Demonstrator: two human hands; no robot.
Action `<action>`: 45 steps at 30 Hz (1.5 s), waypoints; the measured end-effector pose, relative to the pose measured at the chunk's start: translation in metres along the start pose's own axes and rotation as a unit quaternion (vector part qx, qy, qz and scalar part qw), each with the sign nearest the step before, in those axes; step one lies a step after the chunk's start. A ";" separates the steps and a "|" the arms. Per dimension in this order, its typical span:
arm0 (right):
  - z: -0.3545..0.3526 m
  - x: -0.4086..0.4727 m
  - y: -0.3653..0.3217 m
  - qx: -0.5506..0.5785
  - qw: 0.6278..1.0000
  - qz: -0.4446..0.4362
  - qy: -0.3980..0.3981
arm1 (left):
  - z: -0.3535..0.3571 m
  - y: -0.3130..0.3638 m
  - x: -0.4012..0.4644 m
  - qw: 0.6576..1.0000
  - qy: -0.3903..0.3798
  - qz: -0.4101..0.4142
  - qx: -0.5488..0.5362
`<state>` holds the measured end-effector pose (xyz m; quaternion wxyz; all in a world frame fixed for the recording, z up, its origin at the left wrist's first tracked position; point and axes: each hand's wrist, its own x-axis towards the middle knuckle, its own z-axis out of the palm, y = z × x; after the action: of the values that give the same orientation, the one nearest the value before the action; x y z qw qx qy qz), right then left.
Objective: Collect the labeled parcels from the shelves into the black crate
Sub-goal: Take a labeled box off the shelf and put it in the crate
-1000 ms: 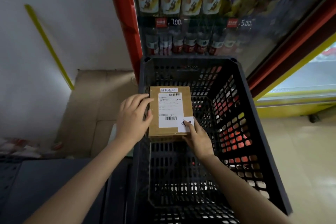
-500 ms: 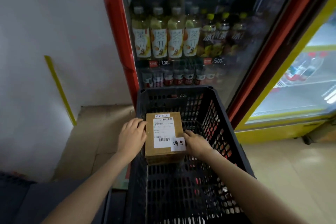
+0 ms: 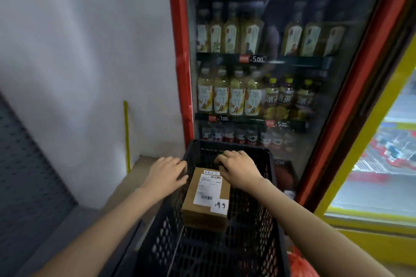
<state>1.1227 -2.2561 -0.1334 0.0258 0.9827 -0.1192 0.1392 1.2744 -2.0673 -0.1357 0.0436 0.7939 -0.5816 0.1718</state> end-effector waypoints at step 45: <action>-0.284 -0.524 -0.747 0.375 0.549 -0.747 0.003 | -0.479 0.452 -0.853 0.555 0.005 -0.758 0.342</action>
<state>0.7382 -1.3881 -0.0208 -0.2499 0.6375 0.7212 0.1052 0.5184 -1.3079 -0.0222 -0.1139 0.8957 0.3380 0.2656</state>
